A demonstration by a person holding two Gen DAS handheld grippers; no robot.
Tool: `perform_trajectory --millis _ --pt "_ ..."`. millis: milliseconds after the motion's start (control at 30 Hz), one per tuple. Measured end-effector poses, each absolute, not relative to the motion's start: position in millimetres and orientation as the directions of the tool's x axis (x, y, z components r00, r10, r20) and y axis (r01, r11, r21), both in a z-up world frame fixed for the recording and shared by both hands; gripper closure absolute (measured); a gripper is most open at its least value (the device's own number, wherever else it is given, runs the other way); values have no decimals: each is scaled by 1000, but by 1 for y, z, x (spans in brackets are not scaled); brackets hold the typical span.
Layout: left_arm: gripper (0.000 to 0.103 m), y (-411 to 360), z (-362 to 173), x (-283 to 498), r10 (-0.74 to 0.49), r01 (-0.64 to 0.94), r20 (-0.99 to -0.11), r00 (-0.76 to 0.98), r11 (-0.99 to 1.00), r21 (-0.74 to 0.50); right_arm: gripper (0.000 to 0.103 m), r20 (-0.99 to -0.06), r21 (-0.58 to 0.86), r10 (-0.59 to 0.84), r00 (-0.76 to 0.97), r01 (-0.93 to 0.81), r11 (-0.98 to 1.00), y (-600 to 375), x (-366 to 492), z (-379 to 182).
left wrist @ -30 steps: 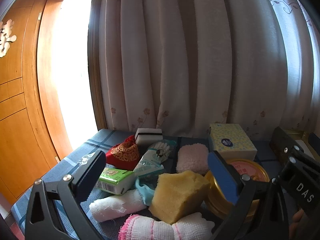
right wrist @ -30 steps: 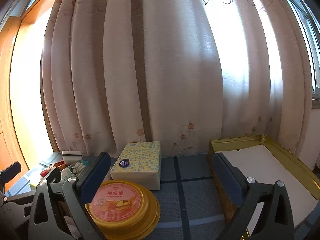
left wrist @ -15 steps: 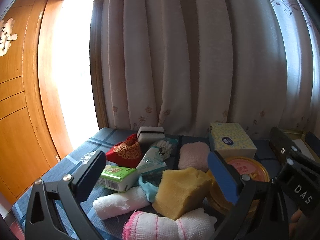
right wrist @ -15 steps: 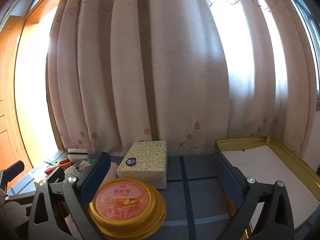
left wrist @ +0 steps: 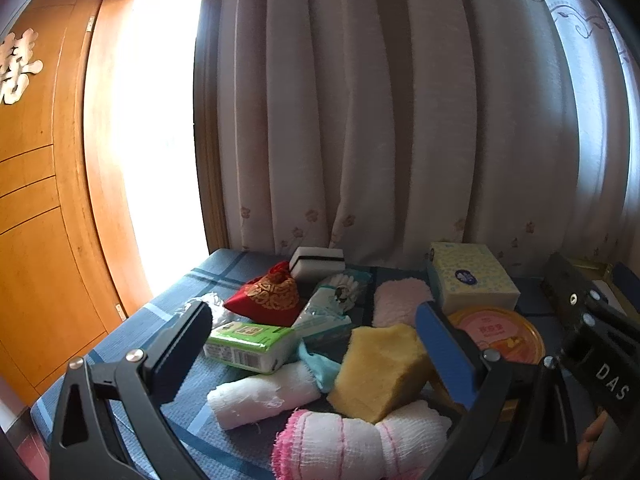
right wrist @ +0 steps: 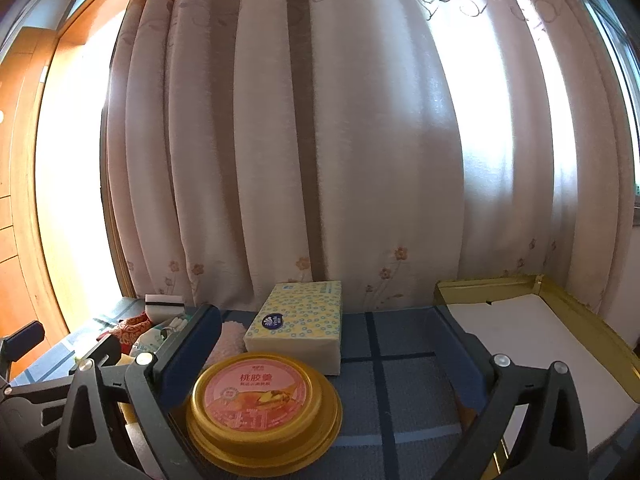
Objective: Organize soft objects
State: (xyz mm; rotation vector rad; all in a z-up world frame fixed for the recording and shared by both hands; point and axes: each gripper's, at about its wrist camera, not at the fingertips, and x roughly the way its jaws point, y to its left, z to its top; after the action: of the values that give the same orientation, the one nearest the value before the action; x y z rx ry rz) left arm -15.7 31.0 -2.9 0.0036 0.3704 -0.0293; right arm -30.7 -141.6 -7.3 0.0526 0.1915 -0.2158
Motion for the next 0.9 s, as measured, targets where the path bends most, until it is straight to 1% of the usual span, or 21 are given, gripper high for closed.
perform_trajectory --millis 200,467,567,633,667,733,800,867,900 --pt "0 36 -3 -17 -25 25 -363 931 1000 -5 1 -178 41 -199 964 209 977 -141 -37 -6" --pt "0 48 -4 -21 -22 26 -371 928 1000 5 1 -204 51 -191 960 205 977 -138 -44 -8" --pt "0 64 -6 -18 -13 11 -405 914 1000 -8 1 -252 87 -159 955 186 979 -138 -50 -12" --pt "0 82 -9 -16 -3 -15 -430 903 999 -39 1 -263 98 -134 955 165 981 -135 -56 -13" --pt "0 90 -12 -15 15 -34 -434 901 999 -37 1 -261 98 -118 958 148 984 -132 -60 -13" --pt "1 103 -21 -10 89 -91 -456 886 996 16 1 -273 85 -83 958 110 990 -122 -65 -14" --pt "1 119 -27 -6 81 -101 -497 864 995 -13 2 -307 73 -39 951 64 995 -111 -66 -16" --pt "1 132 -34 -4 88 -120 -517 851 992 -29 4 -331 80 20 943 7 997 -100 -66 -18" --pt "2 137 -37 -3 91 -128 -531 842 991 -33 9 -355 86 51 933 -22 996 -94 -65 -22"
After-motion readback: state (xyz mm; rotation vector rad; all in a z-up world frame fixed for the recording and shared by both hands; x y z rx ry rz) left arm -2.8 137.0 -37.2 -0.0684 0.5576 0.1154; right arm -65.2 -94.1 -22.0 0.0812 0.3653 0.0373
